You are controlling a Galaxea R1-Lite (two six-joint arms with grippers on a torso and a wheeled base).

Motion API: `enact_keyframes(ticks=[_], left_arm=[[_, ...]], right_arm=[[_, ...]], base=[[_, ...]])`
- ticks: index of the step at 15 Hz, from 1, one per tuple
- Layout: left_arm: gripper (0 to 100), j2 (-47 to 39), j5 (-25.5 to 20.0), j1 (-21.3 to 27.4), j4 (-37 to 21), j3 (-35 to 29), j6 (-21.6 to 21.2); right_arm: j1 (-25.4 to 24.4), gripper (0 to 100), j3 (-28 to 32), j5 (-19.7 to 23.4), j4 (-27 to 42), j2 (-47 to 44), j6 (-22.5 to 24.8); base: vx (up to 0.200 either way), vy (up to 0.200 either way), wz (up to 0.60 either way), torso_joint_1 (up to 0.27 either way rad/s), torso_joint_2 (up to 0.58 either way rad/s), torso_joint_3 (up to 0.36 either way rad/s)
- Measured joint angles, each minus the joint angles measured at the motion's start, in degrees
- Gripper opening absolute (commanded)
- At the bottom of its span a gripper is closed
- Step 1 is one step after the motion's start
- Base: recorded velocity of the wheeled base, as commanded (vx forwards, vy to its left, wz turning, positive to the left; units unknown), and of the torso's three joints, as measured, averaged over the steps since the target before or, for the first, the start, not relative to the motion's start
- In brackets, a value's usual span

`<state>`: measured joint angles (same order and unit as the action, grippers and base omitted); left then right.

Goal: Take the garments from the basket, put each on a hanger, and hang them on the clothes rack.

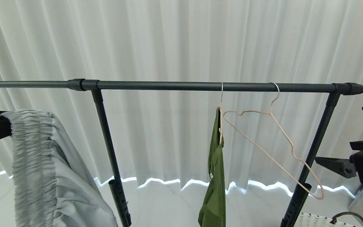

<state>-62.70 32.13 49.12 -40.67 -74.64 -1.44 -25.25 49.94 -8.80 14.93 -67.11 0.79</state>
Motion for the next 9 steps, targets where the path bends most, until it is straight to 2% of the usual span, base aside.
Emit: enact_keyframes(ticks=[4,6,9], left_arm=[[0,0.00,0.00,0.99,-0.02,-0.02,-0.06],[0,0.00,0.00,1.27,-0.05,-0.13,-0.06],[0,0.07,0.00,1.49,0.00,-0.35,-0.06]], right_arm=[[1.55,100,0.35,1.01,-7.03,-8.58,-0.68],[3.04,100,0.44,3.58,-11.13,-13.46,-1.01],[5.74,100,0.60,7.72,-13.08,-18.25,-1.15]], base=[[0.000,0.000,0.00,0.000,0.00,0.000],[0.000,0.000,0.00,0.000,0.00,0.000],[0.000,0.000,0.00,0.000,0.00,0.000]])
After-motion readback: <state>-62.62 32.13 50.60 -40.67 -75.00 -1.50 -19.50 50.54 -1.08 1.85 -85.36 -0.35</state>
